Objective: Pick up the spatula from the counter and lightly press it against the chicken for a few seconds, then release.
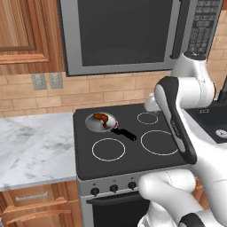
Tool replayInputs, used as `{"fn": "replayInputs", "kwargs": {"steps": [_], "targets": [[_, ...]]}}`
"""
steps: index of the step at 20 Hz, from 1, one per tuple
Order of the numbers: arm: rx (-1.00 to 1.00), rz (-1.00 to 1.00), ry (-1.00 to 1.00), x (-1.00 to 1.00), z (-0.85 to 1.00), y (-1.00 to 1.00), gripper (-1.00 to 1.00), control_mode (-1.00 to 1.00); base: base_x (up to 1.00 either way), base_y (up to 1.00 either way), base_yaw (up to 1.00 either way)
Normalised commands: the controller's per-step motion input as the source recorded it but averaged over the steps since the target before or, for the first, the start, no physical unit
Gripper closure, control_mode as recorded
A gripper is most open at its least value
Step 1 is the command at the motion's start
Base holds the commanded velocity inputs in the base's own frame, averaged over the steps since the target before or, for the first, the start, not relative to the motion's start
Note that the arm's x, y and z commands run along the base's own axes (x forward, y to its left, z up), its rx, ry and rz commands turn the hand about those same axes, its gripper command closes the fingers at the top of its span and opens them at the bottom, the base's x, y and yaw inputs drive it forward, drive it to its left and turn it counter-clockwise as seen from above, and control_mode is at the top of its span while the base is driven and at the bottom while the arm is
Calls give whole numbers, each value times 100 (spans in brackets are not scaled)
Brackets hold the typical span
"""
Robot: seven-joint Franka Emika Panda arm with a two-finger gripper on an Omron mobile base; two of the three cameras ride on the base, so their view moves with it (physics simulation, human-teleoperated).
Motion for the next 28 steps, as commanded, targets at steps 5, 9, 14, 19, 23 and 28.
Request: {"fn": "replayInputs", "kwargs": {"steps": [5,9,14,19,23,28], "targets": [[10,-1,-10,-60,24,-3,-100,-100,0,0,0],[4,-2,-9,-63,17,0,-100,-100,0,0,0],[0,-2,-3,-60,12,0,-100,-100,0,0,0],[0,-1,-1,-54,14,0,-100,-100,0,0,0],[0,0,-2,-52,16,0,-100,-100,0,0,0],[0,0,-4,-58,19,0,-100,-100,0,0,0]]}}
